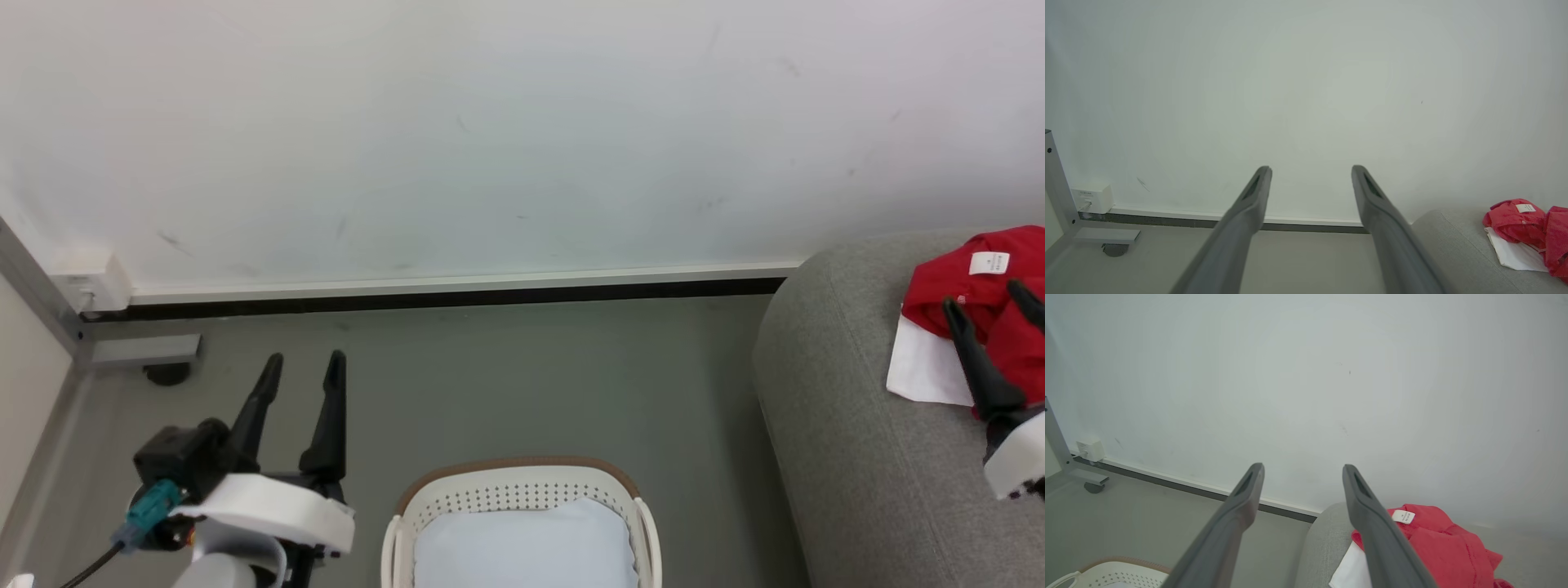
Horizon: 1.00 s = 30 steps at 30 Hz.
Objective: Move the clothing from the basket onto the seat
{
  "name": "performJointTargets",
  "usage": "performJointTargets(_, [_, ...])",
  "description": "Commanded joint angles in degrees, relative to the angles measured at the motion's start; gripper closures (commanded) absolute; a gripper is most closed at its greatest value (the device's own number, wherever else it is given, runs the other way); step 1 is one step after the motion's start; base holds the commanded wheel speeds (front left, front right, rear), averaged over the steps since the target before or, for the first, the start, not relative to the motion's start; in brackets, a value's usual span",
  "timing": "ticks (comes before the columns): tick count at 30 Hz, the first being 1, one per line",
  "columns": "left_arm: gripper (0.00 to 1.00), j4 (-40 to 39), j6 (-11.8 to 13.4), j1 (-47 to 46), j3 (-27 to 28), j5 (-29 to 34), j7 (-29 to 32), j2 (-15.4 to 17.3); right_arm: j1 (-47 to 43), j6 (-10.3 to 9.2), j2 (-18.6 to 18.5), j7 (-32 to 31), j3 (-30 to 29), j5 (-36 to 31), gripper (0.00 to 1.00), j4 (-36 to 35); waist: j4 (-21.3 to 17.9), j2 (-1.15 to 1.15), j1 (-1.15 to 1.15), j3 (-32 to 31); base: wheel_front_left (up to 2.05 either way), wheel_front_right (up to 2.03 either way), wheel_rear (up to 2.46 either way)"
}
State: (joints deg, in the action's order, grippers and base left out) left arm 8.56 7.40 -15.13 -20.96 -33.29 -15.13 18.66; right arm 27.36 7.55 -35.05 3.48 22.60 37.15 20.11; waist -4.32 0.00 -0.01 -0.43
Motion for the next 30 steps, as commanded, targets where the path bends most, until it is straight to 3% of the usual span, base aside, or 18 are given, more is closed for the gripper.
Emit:
performJointTargets(1, [0.00, 0.0, -0.9, 2.3, 1.7, 1.3, 0.0, -0.8, -3.9, -0.13, 2.0, 2.8, -2.6, -2.1, 0.00, -0.3, 1.2, 0.00, 0.01, -0.6, 0.00, 0.00, 0.00])
performJointTargets(8, [0.00, 0.1, -3.4, 7.9, 9.5, 7.1, 0.0, -5.0, -15.4, -0.13, 12.0, 10.3, -12.1, -9.5, 0.00, -3.0, 2.0, 0.00, 0.01, -1.0, 0.00, 0.00, 0.00])
performJointTargets(17, [0.00, 2.0, -8.1, 13.8, 16.5, 14.7, 0.0, -10.8, -25.0, -0.13, 23.7, 11.7, -18.7, -18.5, 0.00, -9.1, 1.4, 0.00, 0.01, -0.8, 0.00, 0.00, 0.00])
performJointTargets(22, [0.00, 2.5, -10.0, 15.3, 18.9, 19.6, 0.0, -13.0, -27.1, -0.13, 26.8, 11.7, -18.7, -20.6, 0.00, -10.4, 1.0, 0.00, 0.01, -0.8, 0.00, 0.00, 0.00])
performJointTargets(30, [0.00, 4.0, -12.3, 15.9, 21.4, 23.0, 0.0, -14.8, -27.2, -0.13, 27.7, 11.7, -18.2, -20.9, 0.00, -9.6, 0.6, 0.00, 0.01, -1.0, 0.00, 0.00, 0.00])
